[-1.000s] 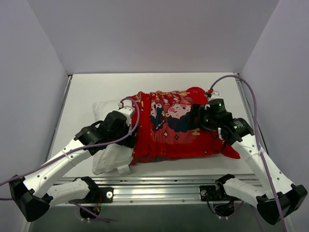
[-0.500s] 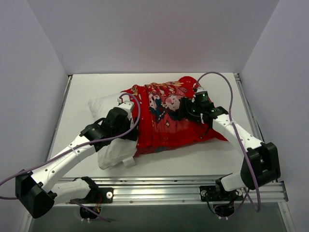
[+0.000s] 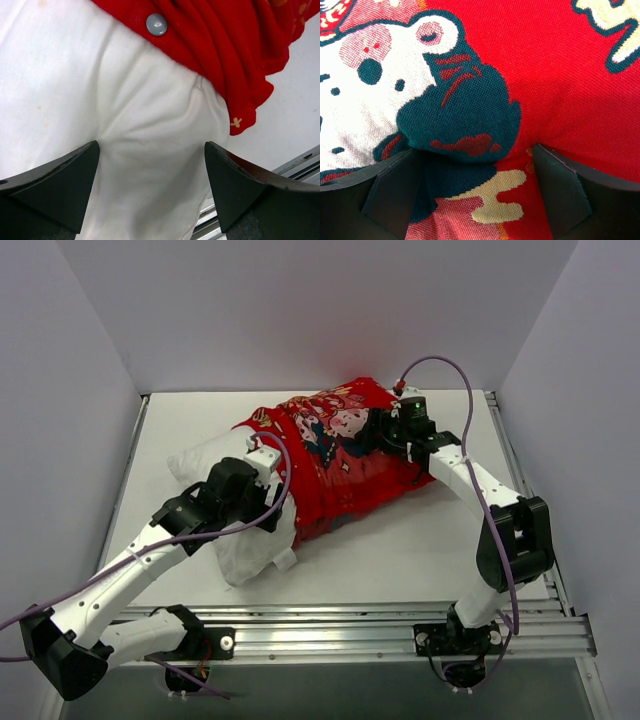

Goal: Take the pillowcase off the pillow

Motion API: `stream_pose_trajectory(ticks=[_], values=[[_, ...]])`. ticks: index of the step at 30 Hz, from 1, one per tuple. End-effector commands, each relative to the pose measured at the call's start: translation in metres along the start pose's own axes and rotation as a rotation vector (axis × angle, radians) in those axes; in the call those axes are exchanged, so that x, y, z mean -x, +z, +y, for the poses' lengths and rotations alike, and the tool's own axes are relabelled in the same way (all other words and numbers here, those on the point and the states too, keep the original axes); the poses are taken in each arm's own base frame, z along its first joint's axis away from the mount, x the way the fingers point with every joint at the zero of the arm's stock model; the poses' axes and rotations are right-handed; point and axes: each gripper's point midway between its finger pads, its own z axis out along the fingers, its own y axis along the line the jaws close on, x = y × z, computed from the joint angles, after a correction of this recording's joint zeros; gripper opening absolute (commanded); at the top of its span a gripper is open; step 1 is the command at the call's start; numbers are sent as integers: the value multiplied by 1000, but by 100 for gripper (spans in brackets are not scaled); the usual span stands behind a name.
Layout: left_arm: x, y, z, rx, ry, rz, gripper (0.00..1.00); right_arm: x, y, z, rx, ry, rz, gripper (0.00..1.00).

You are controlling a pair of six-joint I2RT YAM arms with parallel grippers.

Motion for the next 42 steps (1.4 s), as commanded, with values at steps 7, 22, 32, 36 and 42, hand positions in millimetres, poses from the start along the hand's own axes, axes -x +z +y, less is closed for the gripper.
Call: stream_pose_trajectory(ticks=[7,22,32,36,42], values=[[21,8,-14,-69,128,-63,94,-6,1,4,5,-16,18,83],[-34,56,-33,-109,-33,89,44,-10,-46,50,36,-180,-45,83],[-2,45,-34,-109,-53,-7,2,-52,-102,118,211,-229,-100,81],[9,40,-34,-102,-69,-22,2,-75,-113,131,216,-256,-87,80],[25,32,-36,-112,-84,-49,2,-114,-94,119,130,-246,-32,78]])
